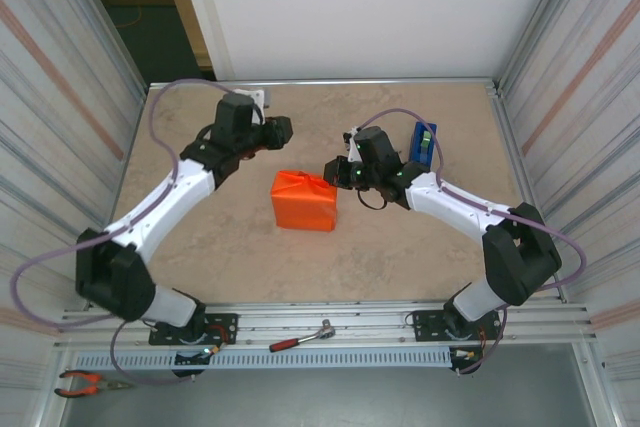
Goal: Wrap the gift box in paper
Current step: Fold the wrapping paper for the gift box.
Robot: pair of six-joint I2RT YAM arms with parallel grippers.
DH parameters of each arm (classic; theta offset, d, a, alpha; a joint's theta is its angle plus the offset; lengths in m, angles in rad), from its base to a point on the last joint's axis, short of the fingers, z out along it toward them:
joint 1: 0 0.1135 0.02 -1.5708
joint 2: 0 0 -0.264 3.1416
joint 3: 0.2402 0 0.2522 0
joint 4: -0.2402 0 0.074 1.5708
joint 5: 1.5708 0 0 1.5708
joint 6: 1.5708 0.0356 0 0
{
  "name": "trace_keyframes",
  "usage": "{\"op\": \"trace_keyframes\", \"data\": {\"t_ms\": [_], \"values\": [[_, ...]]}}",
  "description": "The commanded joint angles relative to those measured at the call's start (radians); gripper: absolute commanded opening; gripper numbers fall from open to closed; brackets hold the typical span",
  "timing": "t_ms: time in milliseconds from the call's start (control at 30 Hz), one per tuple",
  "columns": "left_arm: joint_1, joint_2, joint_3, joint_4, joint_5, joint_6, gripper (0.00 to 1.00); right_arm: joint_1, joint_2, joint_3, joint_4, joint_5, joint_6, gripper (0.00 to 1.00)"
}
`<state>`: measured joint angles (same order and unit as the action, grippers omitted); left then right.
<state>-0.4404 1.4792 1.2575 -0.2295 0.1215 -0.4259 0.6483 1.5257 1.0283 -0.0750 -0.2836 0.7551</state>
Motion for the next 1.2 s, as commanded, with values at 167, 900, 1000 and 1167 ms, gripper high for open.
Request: {"op": "trace_keyframes", "data": {"t_ms": [167, 900, 1000, 1167], "values": [[0.029, 0.268, 0.283, -0.293, 0.359, 0.181, 0.13, 0.033, 0.044, -0.077, -0.214, 0.004, 0.015, 0.00], [-0.024, 0.376, 0.415, -0.758, 0.564, 0.446, 0.00, 0.035, 0.036, -0.083, -0.211, 0.020, 0.024, 0.00], [-0.024, 0.344, 0.392, -0.760, 0.562, 0.451, 0.00, 0.035, 0.033, -0.085, -0.214, 0.023, 0.023, 0.00], [-0.030, 0.303, 0.347, -0.771, 0.566, 0.461, 0.00, 0.034, 0.030, -0.087, -0.218, 0.031, 0.026, 0.00]]}}
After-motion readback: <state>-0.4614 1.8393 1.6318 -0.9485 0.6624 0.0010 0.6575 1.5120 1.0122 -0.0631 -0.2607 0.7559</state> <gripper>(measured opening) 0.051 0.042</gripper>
